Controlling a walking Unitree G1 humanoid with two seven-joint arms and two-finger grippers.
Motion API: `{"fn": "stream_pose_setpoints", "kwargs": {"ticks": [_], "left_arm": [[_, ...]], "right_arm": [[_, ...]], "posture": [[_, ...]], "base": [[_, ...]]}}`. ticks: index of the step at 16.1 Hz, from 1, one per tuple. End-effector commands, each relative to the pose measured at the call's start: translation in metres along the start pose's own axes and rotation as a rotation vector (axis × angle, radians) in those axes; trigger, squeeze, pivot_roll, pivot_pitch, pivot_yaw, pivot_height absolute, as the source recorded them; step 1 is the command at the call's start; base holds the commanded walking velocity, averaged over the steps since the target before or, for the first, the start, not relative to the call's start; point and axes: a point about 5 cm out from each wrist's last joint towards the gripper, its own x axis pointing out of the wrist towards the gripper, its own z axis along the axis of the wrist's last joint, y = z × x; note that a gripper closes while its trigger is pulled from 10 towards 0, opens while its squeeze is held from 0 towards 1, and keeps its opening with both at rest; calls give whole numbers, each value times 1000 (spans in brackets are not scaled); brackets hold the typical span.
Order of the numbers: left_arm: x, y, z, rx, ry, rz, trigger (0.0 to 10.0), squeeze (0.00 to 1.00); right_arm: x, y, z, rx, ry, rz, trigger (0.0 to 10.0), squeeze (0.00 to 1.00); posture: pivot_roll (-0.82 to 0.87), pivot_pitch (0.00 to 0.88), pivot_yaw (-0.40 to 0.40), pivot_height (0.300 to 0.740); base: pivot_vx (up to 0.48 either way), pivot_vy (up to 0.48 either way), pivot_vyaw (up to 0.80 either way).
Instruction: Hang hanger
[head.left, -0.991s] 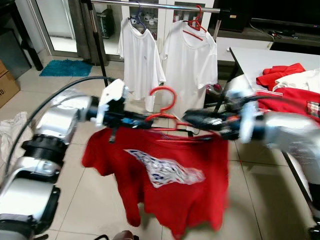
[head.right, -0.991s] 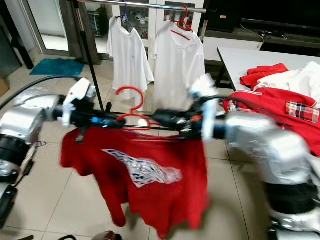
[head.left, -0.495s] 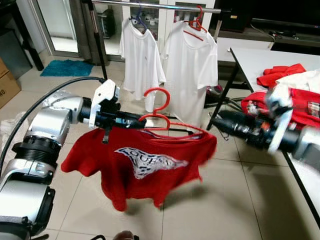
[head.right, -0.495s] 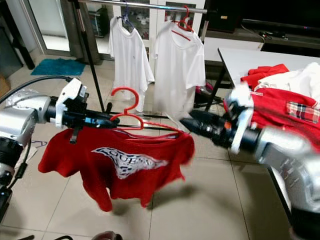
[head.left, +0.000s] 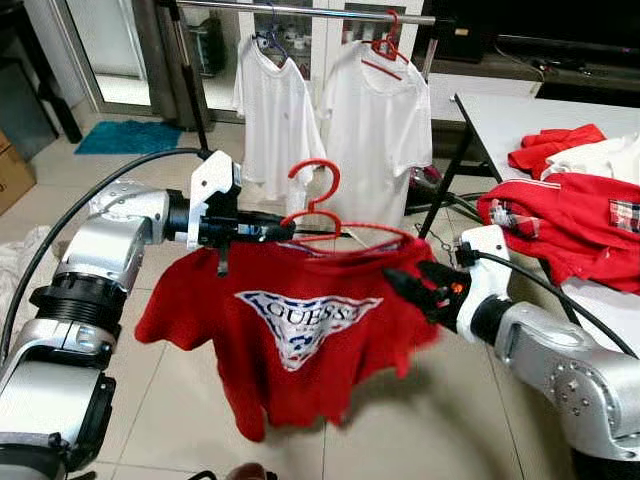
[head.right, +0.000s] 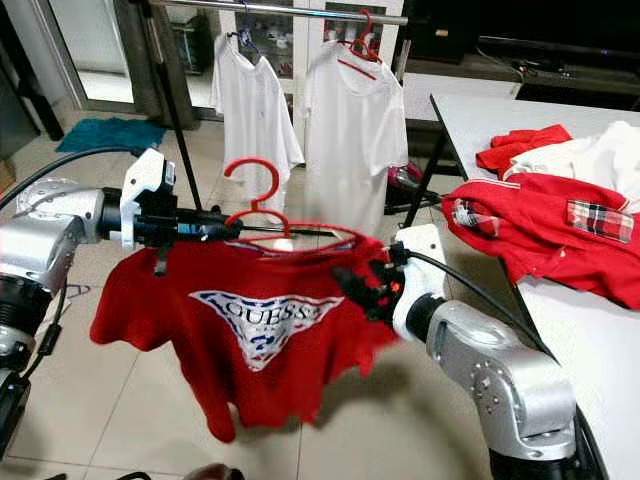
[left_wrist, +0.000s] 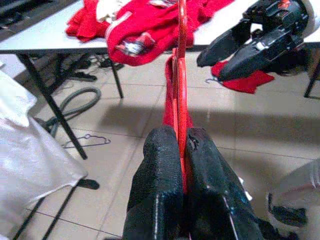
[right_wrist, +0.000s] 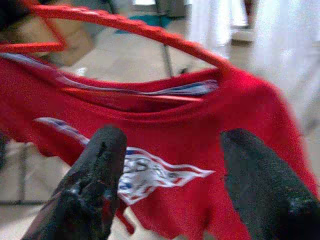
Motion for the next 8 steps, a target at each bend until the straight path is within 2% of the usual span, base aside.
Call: {"fn": "stream_pose_setpoints", "kwargs": {"ticks": [1,3,5,8], "left_arm": [[4,0,5,15,-30,24,0,0],[8,-1,3,13,-42,41,0,0],[9,-2,3,13,-51,49,0,0],[12,-2,4,7,-59,52,0,0]], "right_arm": [[6,1,8,40,-33,-101,10000,0],[14,-1,11,128,-72,-227,10000,0],[18,1,13,186,-98,-239,10000,0],[24,0,15,206,-116,-313,10000,0]], "posture": [[2,0,6,740],[7,0,-3,740],[6,0,-3,740],[5,0,-2,740]], "base": [[0,0,0],[0,0,0],[0,0,0],[0,0,0]]}}
